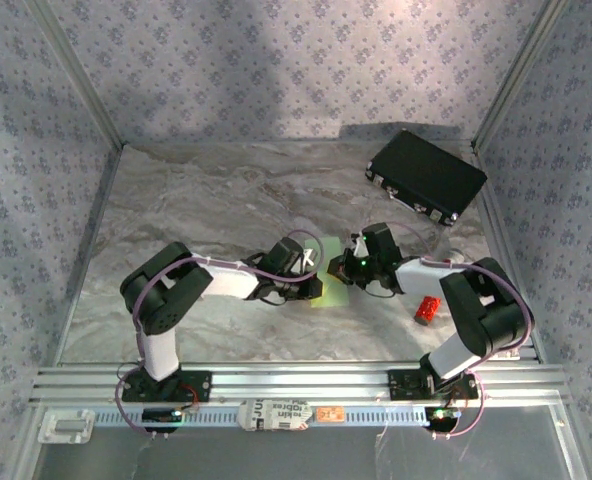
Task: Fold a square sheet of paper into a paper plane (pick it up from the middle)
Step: Fold the triangle a second time at the center of the table.
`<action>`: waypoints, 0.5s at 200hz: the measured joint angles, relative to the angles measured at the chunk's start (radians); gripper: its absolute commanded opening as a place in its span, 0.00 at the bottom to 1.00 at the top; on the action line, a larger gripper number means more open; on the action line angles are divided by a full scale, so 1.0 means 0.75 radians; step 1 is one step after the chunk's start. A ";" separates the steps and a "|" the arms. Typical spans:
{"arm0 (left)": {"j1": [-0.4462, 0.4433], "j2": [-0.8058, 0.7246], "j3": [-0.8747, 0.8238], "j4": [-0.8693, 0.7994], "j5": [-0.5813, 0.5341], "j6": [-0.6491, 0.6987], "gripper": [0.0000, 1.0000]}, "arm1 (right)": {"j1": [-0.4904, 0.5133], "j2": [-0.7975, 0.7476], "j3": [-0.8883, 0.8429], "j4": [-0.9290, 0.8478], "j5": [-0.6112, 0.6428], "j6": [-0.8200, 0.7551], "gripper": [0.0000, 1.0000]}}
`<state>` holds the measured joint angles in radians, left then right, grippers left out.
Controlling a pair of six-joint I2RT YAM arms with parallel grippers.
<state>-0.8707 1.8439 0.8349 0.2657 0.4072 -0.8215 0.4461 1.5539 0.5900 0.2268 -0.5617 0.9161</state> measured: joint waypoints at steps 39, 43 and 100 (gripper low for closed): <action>0.000 0.000 0.000 -0.001 -0.001 0.000 0.00 | 0.018 0.078 -0.015 -0.016 0.021 -0.006 0.00; 0.000 0.000 0.000 -0.001 0.000 0.000 0.00 | 0.015 0.090 -0.018 -0.016 0.022 -0.006 0.00; 0.000 0.000 0.000 0.001 -0.001 0.000 0.00 | -0.067 0.123 -0.004 -0.012 -0.037 -0.035 0.00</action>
<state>-0.8707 1.8439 0.8349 0.2661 0.4068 -0.8215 0.3962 1.6459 0.5869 0.2180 -0.5892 0.8898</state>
